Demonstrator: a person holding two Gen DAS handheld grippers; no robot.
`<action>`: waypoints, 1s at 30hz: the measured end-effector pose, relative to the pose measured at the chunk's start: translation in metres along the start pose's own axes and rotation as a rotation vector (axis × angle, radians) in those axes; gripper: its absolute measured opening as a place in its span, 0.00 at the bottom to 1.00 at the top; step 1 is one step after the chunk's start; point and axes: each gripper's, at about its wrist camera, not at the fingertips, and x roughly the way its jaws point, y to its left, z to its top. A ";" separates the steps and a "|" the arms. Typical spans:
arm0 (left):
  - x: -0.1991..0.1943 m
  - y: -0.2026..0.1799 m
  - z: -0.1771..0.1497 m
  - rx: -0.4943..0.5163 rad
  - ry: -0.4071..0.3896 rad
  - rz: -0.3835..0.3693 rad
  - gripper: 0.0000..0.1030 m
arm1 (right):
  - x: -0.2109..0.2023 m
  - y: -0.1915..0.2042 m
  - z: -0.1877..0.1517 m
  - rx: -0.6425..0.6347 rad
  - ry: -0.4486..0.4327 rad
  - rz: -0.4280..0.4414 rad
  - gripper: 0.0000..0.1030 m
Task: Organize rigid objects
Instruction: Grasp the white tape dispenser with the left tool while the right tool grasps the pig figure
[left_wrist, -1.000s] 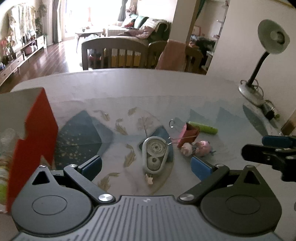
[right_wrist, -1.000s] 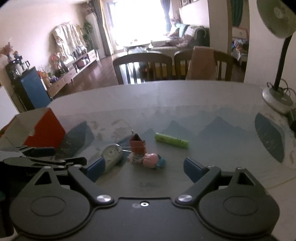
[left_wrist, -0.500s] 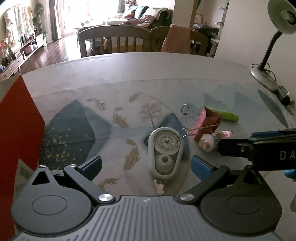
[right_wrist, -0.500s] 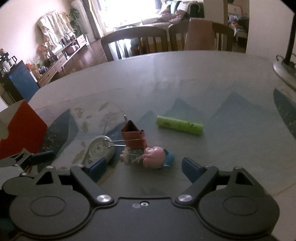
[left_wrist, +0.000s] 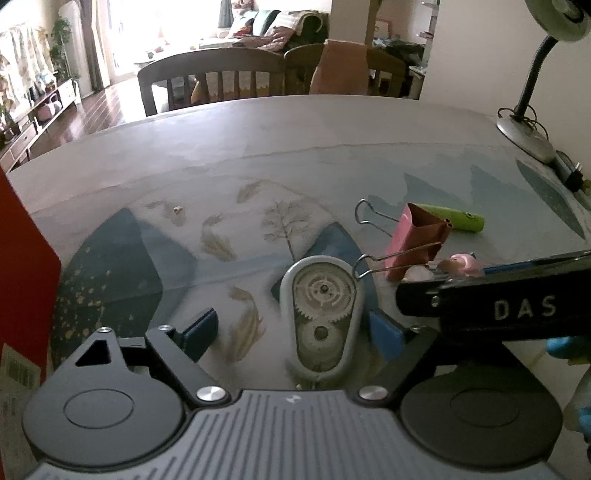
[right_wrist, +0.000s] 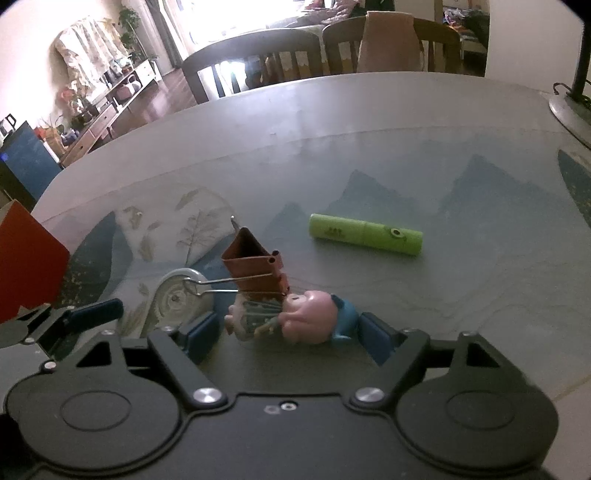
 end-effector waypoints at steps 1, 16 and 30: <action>0.001 -0.001 0.001 0.004 -0.002 -0.002 0.83 | 0.000 0.000 0.001 -0.003 -0.002 -0.002 0.79; -0.005 -0.012 0.004 0.043 -0.003 -0.004 0.48 | -0.006 -0.003 0.000 -0.022 -0.016 -0.003 0.74; -0.043 -0.007 -0.011 0.003 0.006 -0.032 0.48 | -0.042 -0.002 -0.020 -0.038 -0.041 0.015 0.74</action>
